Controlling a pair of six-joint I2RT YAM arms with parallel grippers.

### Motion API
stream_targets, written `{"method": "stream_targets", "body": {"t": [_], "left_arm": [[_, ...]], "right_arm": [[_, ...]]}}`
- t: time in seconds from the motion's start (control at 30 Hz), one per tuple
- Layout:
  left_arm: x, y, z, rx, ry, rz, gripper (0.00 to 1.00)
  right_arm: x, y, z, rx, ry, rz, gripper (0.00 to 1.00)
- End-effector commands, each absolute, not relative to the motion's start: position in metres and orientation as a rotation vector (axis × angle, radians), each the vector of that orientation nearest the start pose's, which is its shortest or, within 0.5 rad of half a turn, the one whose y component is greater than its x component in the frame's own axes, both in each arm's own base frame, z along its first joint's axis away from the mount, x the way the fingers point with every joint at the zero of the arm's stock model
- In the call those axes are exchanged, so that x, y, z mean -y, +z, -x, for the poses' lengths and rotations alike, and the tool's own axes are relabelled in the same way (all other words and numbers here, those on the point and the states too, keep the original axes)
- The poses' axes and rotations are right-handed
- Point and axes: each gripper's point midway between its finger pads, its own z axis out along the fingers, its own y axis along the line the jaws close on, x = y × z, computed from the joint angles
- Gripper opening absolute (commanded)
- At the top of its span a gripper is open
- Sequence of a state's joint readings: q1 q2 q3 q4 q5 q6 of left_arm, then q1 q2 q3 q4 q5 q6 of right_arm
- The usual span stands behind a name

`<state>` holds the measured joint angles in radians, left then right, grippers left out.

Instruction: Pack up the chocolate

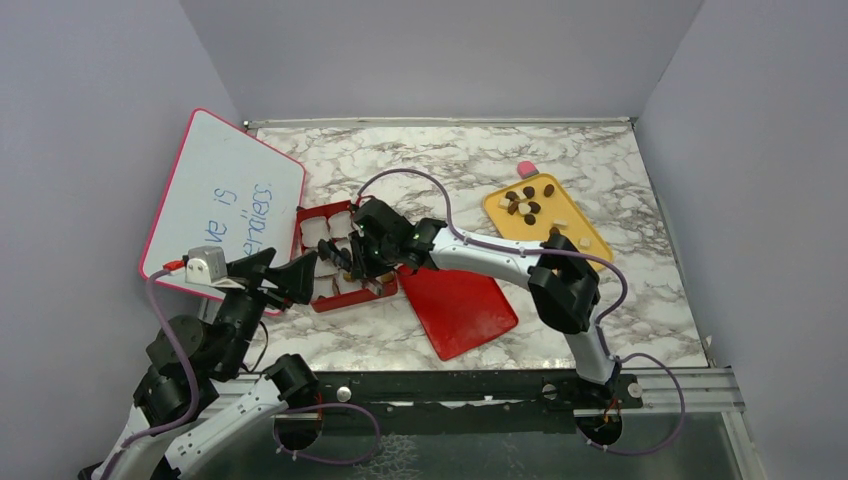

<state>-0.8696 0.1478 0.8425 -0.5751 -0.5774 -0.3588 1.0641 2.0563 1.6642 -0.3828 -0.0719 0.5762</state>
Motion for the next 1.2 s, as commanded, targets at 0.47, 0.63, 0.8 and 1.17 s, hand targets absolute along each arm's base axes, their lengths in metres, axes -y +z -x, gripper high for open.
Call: {"method": "stream_targets", "body": {"t": [0.47,0.63,0.8,1.17], "left_arm": [[0.042,0.344,-0.154,-1.483,-0.536,0.127,0.99],[0.041,0.343,-0.154,-1.482,-0.529,0.127,0.99],[0.04,0.342,-0.155,-1.485,-0.515,0.125,0.99],[0.044,0.321,-0.166,-1.54,-0.43,0.097,0.99]], "right_arm": [[-0.523,0.107,-0.231,-2.427,0.852,0.691,0.35],[-0.518,0.112,-0.236,-2.416,0.808,0.673,0.38],[-0.509,0.125,-0.237,-2.388,0.785,0.668,0.36],[-0.479,0.171,-0.222,-2.308,0.825,0.709,0.34]]}}
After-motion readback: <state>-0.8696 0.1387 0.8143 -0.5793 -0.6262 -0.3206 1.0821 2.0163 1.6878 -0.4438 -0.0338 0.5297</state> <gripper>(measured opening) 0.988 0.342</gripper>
